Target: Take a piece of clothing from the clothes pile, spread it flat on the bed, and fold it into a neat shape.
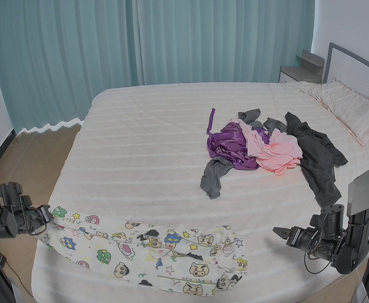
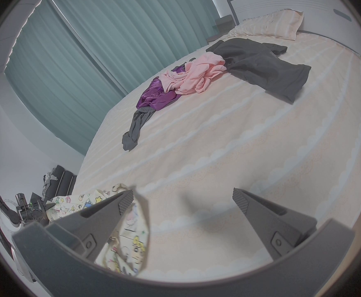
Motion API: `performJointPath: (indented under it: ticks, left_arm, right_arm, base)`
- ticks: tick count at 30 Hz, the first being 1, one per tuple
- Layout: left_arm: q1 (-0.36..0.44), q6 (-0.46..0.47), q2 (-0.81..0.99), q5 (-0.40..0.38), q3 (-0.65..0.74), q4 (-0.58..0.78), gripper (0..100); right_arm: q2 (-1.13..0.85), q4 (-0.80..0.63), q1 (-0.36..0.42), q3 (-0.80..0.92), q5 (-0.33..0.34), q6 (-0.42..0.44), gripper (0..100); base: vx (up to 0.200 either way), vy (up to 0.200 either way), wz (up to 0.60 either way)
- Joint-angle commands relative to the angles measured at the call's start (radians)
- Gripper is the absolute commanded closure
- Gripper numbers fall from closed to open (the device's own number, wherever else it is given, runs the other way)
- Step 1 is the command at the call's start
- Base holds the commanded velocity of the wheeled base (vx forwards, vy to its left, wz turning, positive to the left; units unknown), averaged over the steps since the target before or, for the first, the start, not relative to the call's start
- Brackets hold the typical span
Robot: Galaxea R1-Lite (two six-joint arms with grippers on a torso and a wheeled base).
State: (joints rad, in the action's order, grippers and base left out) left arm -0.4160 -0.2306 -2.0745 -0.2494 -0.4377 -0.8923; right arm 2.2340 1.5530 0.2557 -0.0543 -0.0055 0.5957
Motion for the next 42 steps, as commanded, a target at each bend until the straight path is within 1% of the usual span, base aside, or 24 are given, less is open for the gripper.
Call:
performJointPath:
  ticks: [1, 4, 5, 6, 9, 11, 12, 14, 19, 20, 24, 27, 29, 30, 31, 35, 40, 42]
  left_arm:
    - [-0.164, 0.007, 0.097, -0.068, -0.164, 0.141, 100]
    - [-0.227, 0.007, 0.139, -0.091, -0.256, 0.262, 100]
    - [-0.234, 0.007, 0.145, -0.094, -0.268, 0.28, 100]
    - [-0.256, 0.007, 0.166, -0.097, -0.311, 0.34, 100]
    - [-0.257, 0.013, 0.214, -0.097, -0.322, 0.408, 100]
    - [-0.257, 0.013, 0.214, -0.097, -0.322, 0.408, 100]
    - [-0.21, 0.013, 0.255, -0.084, -0.289, 0.434, 100]
    - [-0.156, 0.013, 0.284, -0.057, -0.25, 0.435, 100]
    - [0.036, -0.003, 0.344, 0.067, -0.154, 0.435, 100]
    - [0.1, -0.019, 0.361, 0.101, -0.125, 0.434, 100]
    - [0.306, -0.124, 0.389, 0.216, -0.078, 0.431, 100]
    - [0.496, -0.223, 0.387, 0.344, -0.064, 0.428, 100]
    - [0.602, -0.277, 0.382, 0.4, -0.067, 0.424, 100]
    - [0.625, -0.288, 0.379, 0.41, -0.069, 0.424, 100]
    - [0.71, -0.329, 0.359, 0.438, -0.075, 0.423, 100]
    - [0.882, -0.421, 0.289, 0.509, -0.108, 0.421, 100]
    - [1.028, -0.487, 0.137, 0.564, -0.171, 0.415, 100]
    - [1.071, -0.512, 0.073, 0.581, -0.193, 0.383, 100]
  right_arm:
    - [-0.001, 0.018, -0.003, -0.003, -0.001, 0.001, 0]
    - [-0.001, 0.018, -0.007, -0.003, -0.001, -0.001, 0]
    - [-0.001, 0.018, -0.007, -0.004, -0.001, -0.001, 0]
    - [-0.002, 0.018, -0.007, -0.004, -0.001, -0.001, 0]
    - [-0.011, 0.018, -0.004, -0.001, -0.001, -0.001, 0]
    - [-0.011, 0.018, -0.004, -0.001, -0.001, -0.001, 0]
    - [-0.021, 0.018, -0.004, -0.001, 0.001, -0.001, 0]
    - [-0.021, 0.018, -0.003, 0.001, -0.001, -0.001, 0]
    - [-0.036, 0.016, -0.001, 0.002, -0.001, -0.001, 0]
    - [-0.039, 0.016, 0.0, 0.004, -0.001, -0.001, 0]
    - [-0.054, 0.016, 0.0, 0.004, -0.001, -0.001, 0]
    - [-0.056, 0.016, 0.002, 0.005, -0.001, -0.001, 0]
    - [-0.056, 0.016, 0.005, 0.005, -0.001, -0.001, 0]
    - [-0.054, 0.016, 0.005, 0.005, -0.001, -0.001, 0]
    - [-0.054, 0.016, 0.007, 0.005, -0.001, -0.001, 0]
    - [-0.056, 0.016, 0.011, 0.005, -0.002, -0.001, 0]
    - [-0.056, 0.016, 0.013, 0.005, -0.002, -0.001, 0]
    - [-0.056, 0.016, 0.013, 0.005, -0.002, -0.001, 0]
  base:
    - [0.0, 0.0, 0.0]
    - [0.0, 0.0, 0.0]
    - [0.0, 0.0, 0.0]
    - [0.0, 0.0, 0.0]
    - [0.0, 0.0, 0.0]
    - [0.0, 0.0, 0.0]
    - [0.0, 0.0, 0.0]
    - [0.0, 0.0, 0.0]
    - [0.0, 0.0, 0.0]
    - [0.0, 0.0, 0.0]
    - [0.0, 0.0, 0.0]
    - [0.0, 0.0, 0.0]
    - [0.0, 0.0, 0.0]
    - [0.0, 0.0, 0.0]
    - [0.0, 0.0, 0.0]
    - [0.0, 0.0, 0.0]
    - [0.0, 0.0, 0.0]
    - [0.0, 0.0, 0.0]
